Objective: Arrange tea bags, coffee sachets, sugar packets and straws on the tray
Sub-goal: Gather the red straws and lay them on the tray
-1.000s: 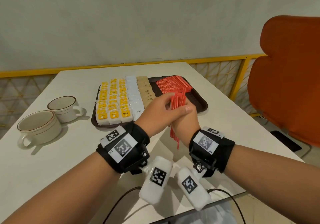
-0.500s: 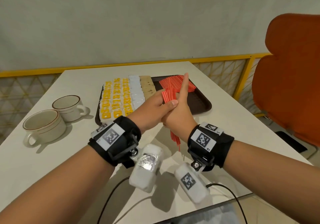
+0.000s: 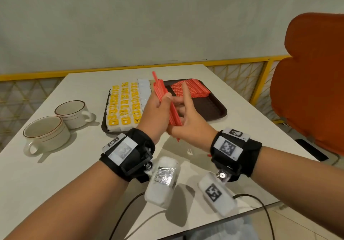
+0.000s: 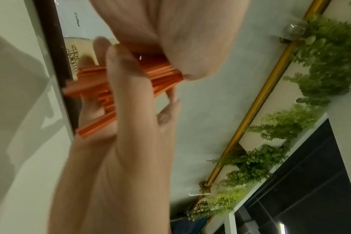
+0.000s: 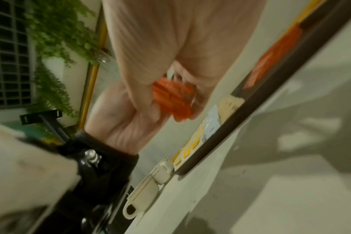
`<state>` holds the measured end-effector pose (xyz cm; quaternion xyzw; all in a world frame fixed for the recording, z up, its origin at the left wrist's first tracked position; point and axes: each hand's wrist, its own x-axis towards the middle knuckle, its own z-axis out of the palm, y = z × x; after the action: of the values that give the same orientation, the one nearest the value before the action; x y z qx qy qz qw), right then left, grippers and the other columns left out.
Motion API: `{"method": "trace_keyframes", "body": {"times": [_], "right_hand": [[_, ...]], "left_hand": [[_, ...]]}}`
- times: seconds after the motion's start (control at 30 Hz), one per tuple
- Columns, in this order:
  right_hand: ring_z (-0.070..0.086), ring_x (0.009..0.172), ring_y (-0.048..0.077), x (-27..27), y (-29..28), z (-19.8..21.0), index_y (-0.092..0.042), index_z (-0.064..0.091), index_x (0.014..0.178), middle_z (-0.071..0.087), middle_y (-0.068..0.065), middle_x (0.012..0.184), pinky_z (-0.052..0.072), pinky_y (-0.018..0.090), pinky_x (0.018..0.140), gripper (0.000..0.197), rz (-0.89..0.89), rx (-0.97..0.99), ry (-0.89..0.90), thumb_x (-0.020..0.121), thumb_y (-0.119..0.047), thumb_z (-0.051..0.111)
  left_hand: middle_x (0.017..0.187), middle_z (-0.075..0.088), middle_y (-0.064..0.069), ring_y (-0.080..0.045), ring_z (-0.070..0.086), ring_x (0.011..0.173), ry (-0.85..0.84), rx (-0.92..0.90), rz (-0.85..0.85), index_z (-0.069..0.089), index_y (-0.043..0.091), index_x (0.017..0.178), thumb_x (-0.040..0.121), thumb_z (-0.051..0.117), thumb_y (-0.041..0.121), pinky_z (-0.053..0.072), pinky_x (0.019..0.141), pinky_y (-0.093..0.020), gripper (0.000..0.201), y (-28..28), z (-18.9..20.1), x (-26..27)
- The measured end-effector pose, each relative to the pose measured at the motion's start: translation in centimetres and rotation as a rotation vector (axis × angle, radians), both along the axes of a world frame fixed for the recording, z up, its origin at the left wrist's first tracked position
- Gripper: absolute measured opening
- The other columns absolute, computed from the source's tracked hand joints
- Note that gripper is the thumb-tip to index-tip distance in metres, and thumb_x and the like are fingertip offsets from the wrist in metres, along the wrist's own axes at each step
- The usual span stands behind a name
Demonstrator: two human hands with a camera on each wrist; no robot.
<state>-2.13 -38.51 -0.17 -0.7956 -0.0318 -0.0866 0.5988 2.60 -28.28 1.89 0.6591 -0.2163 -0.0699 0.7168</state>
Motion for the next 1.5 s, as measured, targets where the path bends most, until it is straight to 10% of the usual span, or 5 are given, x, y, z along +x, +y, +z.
{"method": "trace_keyframes", "body": {"times": [0.2,0.73,0.9,1.2,1.5], "right_hand": [[0.062,0.069,0.0,-3.7,-7.0,1.8,-0.023,0.07,0.09,0.067,-0.009,0.079,0.049,0.021,0.073,0.011,0.02,-0.689,0.318,0.083,-0.032,0.071],[0.043,0.078,0.012,-5.9,-8.6,-1.2,-0.021,0.051,0.09,0.049,-0.011,0.083,0.035,0.019,0.069,0.003,0.261,-1.269,0.426,0.093,-0.023,0.051],[0.047,0.069,0.003,-5.3,-7.8,-0.1,-0.022,0.064,0.097,0.052,-0.015,0.079,0.034,0.01,0.063,0.011,0.256,-1.2,0.295,0.09,-0.018,0.056],[0.063,0.06,0.009,-1.4,-2.8,3.6,-0.008,0.065,0.081,0.066,0.006,0.068,0.052,0.02,0.058,0.008,-0.037,-0.169,0.003,0.082,-0.003,0.071],[0.064,0.105,0.009,-1.0,-0.8,0.9,-0.026,0.05,0.118,0.065,-0.001,0.117,0.049,0.032,0.096,0.033,0.078,0.251,0.202,0.093,-0.005,0.054]], "left_hand": [[0.082,0.053,-0.001,-0.012,0.056,0.076,-0.34,0.211,0.026,0.044,0.019,0.109,0.102,0.036,0.017,0.05,0.073,-0.022,0.01,2.7,-1.9,0.8],[0.067,0.044,0.0,-0.014,0.044,0.06,-0.167,0.358,-0.136,0.046,0.022,0.1,0.1,0.041,0.031,0.046,0.063,-0.035,0.01,2.9,-4.7,1.5],[0.055,0.036,0.003,-0.012,0.031,0.046,0.122,0.121,-0.148,0.051,0.007,0.102,0.091,0.06,0.031,0.033,0.048,-0.028,0.027,2.6,-4.4,1.7],[0.071,0.064,-0.002,-0.007,0.057,0.056,-0.163,0.319,-0.195,0.061,0.015,0.088,0.078,0.075,0.028,0.047,0.057,-0.021,0.02,1.9,-3.7,1.2],[0.088,0.071,0.007,-0.01,0.067,0.085,-0.01,0.094,-0.069,0.066,0.025,0.096,0.093,0.051,0.043,0.053,0.081,-0.032,0.024,1.2,-3.5,0.9]]}}
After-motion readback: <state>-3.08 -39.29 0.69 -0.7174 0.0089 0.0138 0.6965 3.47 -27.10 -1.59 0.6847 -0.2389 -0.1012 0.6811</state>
